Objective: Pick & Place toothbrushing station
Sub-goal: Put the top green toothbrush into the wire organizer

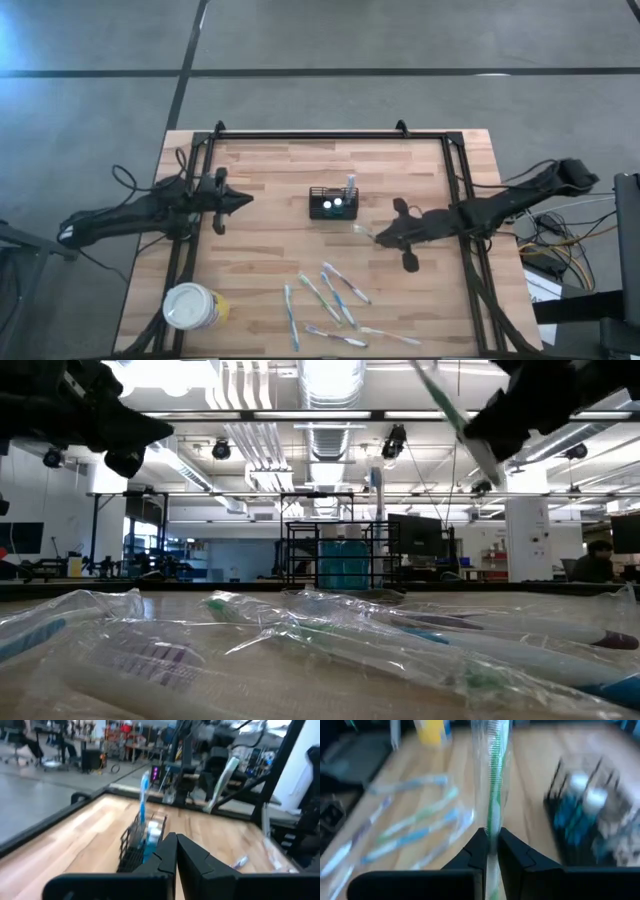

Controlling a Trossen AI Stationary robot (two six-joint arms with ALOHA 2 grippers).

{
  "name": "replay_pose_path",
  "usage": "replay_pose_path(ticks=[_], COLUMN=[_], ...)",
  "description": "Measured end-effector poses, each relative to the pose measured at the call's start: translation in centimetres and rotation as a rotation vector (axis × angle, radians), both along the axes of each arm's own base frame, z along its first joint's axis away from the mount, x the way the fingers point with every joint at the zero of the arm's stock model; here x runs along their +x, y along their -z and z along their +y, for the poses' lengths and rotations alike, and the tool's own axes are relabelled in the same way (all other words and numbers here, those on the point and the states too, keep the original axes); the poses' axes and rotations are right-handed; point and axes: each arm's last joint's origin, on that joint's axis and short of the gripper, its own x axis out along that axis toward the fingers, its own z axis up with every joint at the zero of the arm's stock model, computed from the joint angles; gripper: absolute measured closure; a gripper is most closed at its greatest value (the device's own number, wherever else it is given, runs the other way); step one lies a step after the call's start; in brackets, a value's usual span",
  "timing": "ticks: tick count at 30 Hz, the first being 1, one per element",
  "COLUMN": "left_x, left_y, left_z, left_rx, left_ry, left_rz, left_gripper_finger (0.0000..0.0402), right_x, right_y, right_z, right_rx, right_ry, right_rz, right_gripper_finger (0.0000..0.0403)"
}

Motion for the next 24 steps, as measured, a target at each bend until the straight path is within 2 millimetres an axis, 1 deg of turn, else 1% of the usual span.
replay_pose_path(ticks=[5, 8, 10, 13, 17, 19, 22, 24], left_x=[1.6, 2.6, 3.3, 4.2, 5.4, 6.0, 6.9, 7.5], left_y=[-0.5, -0.7, -0.9, -1.6, -2.1, -3.0, -3.6, -4.4], left_z=[-0.2, -0.3, -0.4, -0.3, -0.2, -0.1, -0.1, -0.3], left_rx=[0.027, 0.064, 0.081, 0.088, 0.098, 0.123, 0.153, 0.177], left_ry=[0.043, 0.066, 0.076, 0.08, 0.081, 0.082, 0.097, 0.124], left_rz=[-0.055, -0.086, -0.106, -0.136, -0.107, -0.129, -0.133, -0.167], left_gripper_finger=[0.0388, 0.0372, 0.0352, 0.0314, 0.0256, 0.0229, 0.0199, 0.0188], right_x=[-0.2, 0.2, 0.5, 1.1, 2.2, 2.8, 3.9, 4.7], right_y=[0.5, 0.2, 0.2, 0.0, -0.5, -0.8, -1.4, -1.4], right_z=[-0.8, -1.2, -1.5, -1.8, -2.0, -2.1, -2.0, -2.1], right_rx=[-0.054, -0.075, -0.086, -0.093, -0.105, -0.104, -0.102, -0.11], right_ry=[0.007, 0.022, 0.031, 0.048, 0.062, 0.053, 0.016, 0.016], right_rz=[-0.167, -0.243, -0.265, -0.281, -0.306, -0.333, -0.4, -0.406], right_gripper_finger=[0.038, 0.038, 0.038, 0.038, 0.038, 0.038, 0.038, 0.038])
